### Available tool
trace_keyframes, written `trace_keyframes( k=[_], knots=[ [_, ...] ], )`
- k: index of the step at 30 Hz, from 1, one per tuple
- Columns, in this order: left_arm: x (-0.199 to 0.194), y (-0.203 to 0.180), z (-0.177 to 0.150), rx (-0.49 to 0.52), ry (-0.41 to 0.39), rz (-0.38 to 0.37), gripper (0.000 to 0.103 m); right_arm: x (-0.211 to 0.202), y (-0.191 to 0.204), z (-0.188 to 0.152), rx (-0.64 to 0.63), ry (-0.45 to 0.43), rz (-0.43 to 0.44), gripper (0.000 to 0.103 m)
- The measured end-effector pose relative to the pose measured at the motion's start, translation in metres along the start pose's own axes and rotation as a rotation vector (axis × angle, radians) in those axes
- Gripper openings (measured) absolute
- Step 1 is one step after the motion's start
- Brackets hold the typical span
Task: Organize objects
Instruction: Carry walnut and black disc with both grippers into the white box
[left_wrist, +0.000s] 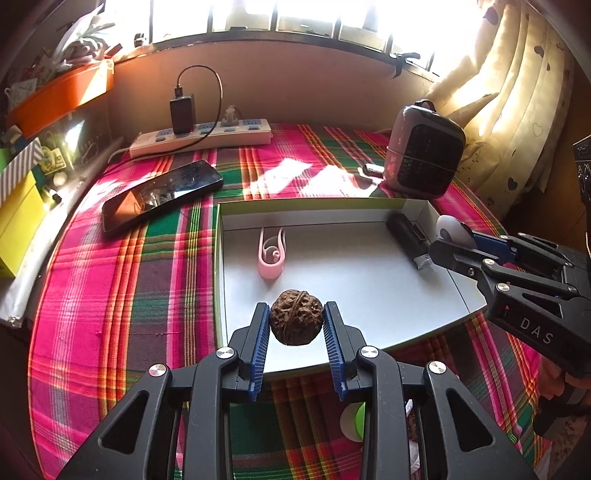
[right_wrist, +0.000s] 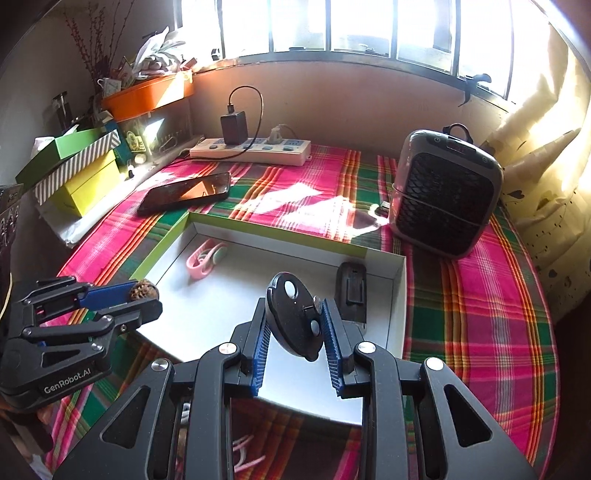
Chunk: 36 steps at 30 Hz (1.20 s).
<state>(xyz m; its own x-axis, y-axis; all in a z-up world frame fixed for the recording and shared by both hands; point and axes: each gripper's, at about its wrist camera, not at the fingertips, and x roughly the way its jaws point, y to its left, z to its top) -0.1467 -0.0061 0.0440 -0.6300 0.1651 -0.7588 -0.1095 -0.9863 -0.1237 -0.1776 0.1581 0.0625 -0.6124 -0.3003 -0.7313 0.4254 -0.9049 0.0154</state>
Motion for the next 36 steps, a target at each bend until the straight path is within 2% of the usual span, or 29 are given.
trace_keyframes(
  k=[16, 36],
  knots=[
    [0.029, 0.008, 0.011, -0.005, 0.029, 0.024, 0.027, 0.057, -0.007, 0.022, -0.013, 0.081, -0.025, 0.029],
    [0.046, 0.001, 0.015, 0.041, 0.052, 0.042, 0.027, 0.078, -0.004, 0.025, -0.062, 0.116, -0.064, 0.029]
  ],
)
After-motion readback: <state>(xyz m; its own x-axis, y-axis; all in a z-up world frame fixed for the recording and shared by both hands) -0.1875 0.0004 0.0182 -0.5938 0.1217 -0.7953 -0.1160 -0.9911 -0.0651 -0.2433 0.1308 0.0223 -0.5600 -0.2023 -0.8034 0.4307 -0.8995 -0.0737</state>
